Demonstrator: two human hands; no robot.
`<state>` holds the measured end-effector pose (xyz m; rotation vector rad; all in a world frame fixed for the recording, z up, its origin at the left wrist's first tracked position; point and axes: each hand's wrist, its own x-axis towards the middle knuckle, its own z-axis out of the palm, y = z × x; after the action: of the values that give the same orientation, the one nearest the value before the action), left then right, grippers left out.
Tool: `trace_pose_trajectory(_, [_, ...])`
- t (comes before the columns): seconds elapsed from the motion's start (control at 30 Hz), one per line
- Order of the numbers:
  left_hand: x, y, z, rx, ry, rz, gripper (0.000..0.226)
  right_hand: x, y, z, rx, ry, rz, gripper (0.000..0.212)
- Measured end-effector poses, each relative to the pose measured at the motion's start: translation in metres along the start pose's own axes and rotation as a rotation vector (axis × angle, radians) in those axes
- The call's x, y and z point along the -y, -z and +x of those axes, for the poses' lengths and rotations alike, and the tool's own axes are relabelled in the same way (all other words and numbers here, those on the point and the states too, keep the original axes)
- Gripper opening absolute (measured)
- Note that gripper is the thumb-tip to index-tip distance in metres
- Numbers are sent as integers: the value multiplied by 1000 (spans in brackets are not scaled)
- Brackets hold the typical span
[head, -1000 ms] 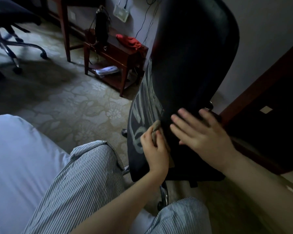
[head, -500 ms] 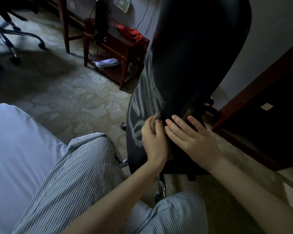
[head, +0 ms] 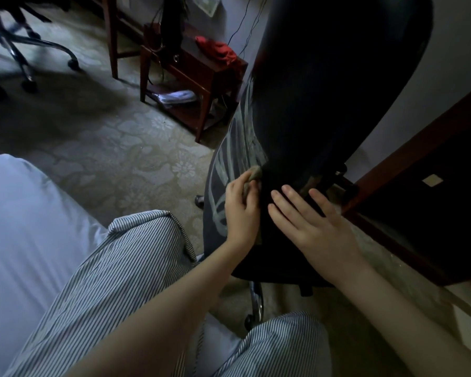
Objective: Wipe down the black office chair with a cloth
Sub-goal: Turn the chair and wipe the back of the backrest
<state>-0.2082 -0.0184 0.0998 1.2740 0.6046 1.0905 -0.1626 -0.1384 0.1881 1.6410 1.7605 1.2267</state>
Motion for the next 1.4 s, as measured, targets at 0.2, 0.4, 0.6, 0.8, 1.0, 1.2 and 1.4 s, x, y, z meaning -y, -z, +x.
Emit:
trace_pose_trajectory(0.2, [71,22,-35,-37,451,167,29,3,6,5,8,-25,17,45])
trace_pose_trajectory(0.4, [41,19,-37,3,355,160,28,2,9,5,52,-32,31,40])
trace_pose_trajectory(0.6, [-19,3,-8,48,149,75,28,0,14,9,88,-20,12,42])
trace_pose_trajectory(0.8, [-77,-14,16,94,-253,-77,29,-4,28,8,57,-187,6,40])
trace_pose_trajectory(1.0, [-65,-20,31,63,-232,-97,29,-11,36,25,44,-185,-11,43])
trace_pose_trajectory(1.2, [-27,-9,35,68,7,-22,29,2,23,41,162,-214,-22,51])
trace_pose_trajectory(1.4, [24,5,16,58,250,220,34,4,12,41,281,-185,-128,49])
